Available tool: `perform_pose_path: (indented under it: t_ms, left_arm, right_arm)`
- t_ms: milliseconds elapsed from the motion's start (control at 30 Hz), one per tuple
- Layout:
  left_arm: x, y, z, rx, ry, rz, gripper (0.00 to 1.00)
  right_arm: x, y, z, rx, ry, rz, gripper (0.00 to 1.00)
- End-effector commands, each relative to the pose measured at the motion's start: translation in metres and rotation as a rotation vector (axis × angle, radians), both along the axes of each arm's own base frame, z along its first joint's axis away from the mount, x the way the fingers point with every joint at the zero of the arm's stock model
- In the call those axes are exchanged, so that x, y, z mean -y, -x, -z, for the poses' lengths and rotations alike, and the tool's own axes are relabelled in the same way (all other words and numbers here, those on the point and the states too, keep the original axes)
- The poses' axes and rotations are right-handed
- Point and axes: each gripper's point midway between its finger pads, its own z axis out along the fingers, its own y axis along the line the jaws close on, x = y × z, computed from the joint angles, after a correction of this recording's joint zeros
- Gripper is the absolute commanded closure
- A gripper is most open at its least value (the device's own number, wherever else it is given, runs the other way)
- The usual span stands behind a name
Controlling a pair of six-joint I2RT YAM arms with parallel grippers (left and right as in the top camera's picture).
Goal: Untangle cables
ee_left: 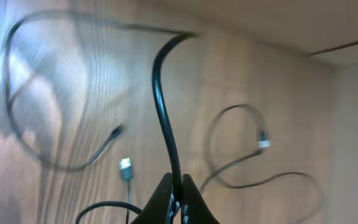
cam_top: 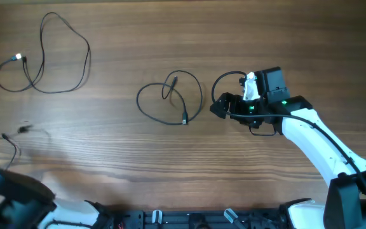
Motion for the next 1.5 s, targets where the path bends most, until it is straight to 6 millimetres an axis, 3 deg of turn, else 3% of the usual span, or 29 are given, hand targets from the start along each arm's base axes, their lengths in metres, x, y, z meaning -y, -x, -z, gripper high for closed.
perform_pose_path:
  t_ms: [0, 133, 233, 267, 300, 333, 367, 400, 633, 700, 800, 900, 1067, 1200, 1267, 1333, 1467]
  left_arm:
    - [0.007, 0.010, 0.053, -0.065, 0.184, -0.157, 0.96]
    - [0.027, 0.026, 0.087, -0.134, 0.345, -0.311, 0.96]
    - [0.033, 0.031, 0.104, -0.180, 0.390, -0.322, 0.96]
    - [0.035, 0.033, 0.108, -0.190, 0.400, -0.323, 0.83]
    - [0.039, 0.036, 0.115, -0.207, 0.415, -0.324, 0.42]
    - [0.041, 0.037, 0.119, -0.214, 0.423, -0.324, 0.17]
    - [0.044, 0.039, 0.124, -0.223, 0.431, -0.325, 0.02]
    - [0.047, 0.042, 0.128, -0.233, 0.441, -0.326, 0.00]
    - [0.087, 0.036, 0.158, -0.239, 0.577, -0.223, 0.00]
    - [0.101, 0.020, 0.166, -0.220, 0.588, -0.096, 0.00]
    - [0.124, -0.034, 0.167, -0.116, 0.538, 0.264, 0.00]
    - [0.174, -0.085, 0.159, -0.059, 0.479, 0.626, 0.00]
    - [0.276, -0.128, 0.157, -0.106, 0.412, 0.967, 0.00]
    - [0.332, -0.134, 0.162, -0.186, 0.382, 1.005, 0.00]
    - [0.372, -0.136, 0.161, -0.199, 0.360, 1.123, 0.00]
    - [0.417, -0.139, 0.159, -0.200, 0.274, 1.361, 0.00]
    - [0.456, -0.135, 0.156, -0.199, 0.215, 1.532, 0.00]
  right_arm:
    - [0.002, 0.002, 0.008, -0.018, 0.022, 0.010, 0.00]
    - [0.002, 0.002, 0.008, -0.018, 0.022, 0.010, 0.00]
    - [0.003, 0.002, 0.009, -0.016, 0.027, 0.012, 0.00]
    - [0.004, 0.001, 0.009, -0.016, 0.031, 0.014, 0.00]
    - [0.005, 0.001, 0.010, -0.014, 0.038, 0.017, 0.00]
    - [0.005, 0.001, 0.010, -0.013, 0.039, 0.018, 0.00]
    - [0.006, 0.001, 0.010, -0.012, 0.042, 0.019, 0.00]
    - [0.006, 0.001, 0.010, -0.012, 0.042, 0.019, 0.00]
    - [0.006, 0.000, 0.010, -0.012, 0.042, 0.020, 0.00]
    - [0.006, 0.000, 0.010, -0.012, 0.041, 0.020, 0.00]
    - [0.006, 0.001, 0.010, -0.013, 0.042, 0.020, 0.00]
    - [0.006, 0.000, 0.010, -0.012, 0.042, 0.020, 0.00]
    - [0.006, 0.001, 0.010, -0.013, 0.042, 0.020, 0.00]
    - [0.006, 0.000, 0.010, -0.012, 0.045, 0.021, 0.00]
    - [0.009, -0.001, 0.011, -0.007, 0.062, 0.030, 0.00]
    - [0.015, -0.003, 0.014, -0.024, 0.082, 0.077, 0.00]
    - [0.038, -0.008, 0.005, -0.037, 0.095, 0.197, 0.00]
